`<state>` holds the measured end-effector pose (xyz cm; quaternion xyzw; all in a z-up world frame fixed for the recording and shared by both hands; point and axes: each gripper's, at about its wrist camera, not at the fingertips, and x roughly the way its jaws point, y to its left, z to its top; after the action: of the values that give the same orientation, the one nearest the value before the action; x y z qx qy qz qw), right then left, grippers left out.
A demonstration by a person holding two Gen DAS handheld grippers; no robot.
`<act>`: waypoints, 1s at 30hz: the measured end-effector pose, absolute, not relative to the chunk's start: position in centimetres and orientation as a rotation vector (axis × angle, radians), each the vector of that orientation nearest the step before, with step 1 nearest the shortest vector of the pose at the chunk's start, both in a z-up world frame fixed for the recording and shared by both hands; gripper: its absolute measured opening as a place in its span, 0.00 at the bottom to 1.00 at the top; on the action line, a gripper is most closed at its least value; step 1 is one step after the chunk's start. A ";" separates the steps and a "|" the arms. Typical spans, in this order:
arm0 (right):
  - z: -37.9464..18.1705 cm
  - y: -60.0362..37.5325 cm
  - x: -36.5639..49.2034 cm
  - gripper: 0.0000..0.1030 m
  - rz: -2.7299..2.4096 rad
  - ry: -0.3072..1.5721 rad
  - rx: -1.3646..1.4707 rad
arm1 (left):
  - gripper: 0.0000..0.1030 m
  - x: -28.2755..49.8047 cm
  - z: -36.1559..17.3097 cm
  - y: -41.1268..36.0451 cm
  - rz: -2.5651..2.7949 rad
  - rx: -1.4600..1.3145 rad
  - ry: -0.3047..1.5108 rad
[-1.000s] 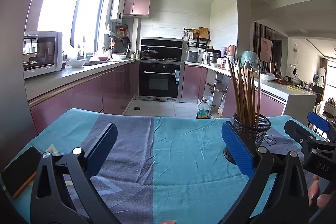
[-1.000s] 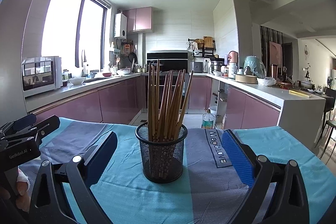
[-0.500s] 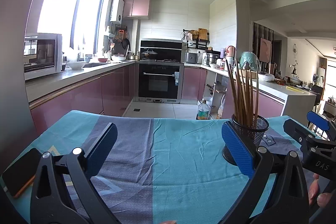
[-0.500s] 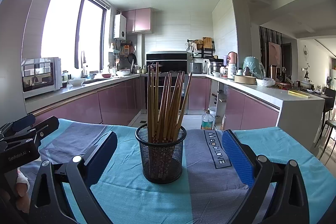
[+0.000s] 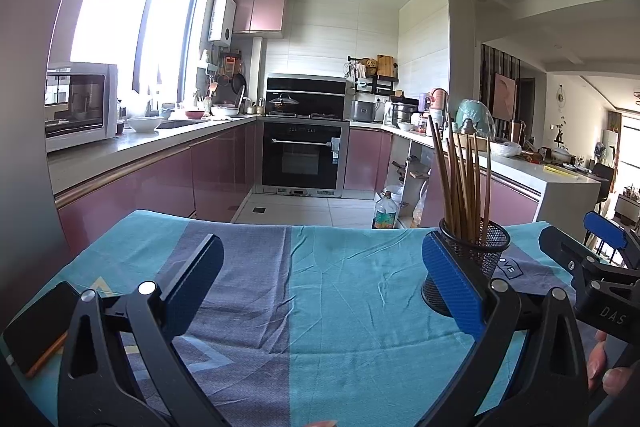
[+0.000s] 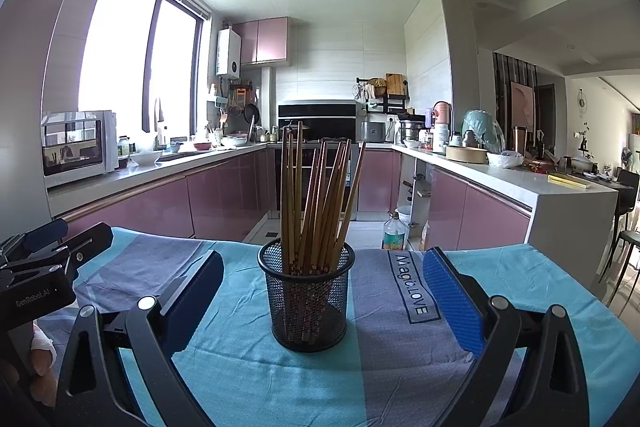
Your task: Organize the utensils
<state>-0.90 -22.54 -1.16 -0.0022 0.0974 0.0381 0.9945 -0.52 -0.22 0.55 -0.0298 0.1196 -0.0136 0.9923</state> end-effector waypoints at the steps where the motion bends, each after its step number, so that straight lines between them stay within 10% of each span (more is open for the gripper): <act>1: -1.2 -22.5 -0.9 0.94 0.076 0.196 -0.004 | 0.95 -0.5 0.6 -0.2 -0.028 -0.060 0.239; 30: -1.1 -22.5 -1.1 0.94 0.075 0.190 -0.005 | 0.95 -0.9 0.6 -0.3 -0.034 -0.064 0.236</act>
<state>-1.13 -22.48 -1.14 -0.0024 0.0950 0.0374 0.9948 -0.90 -0.28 0.63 -0.0319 0.1177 -0.0167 0.9924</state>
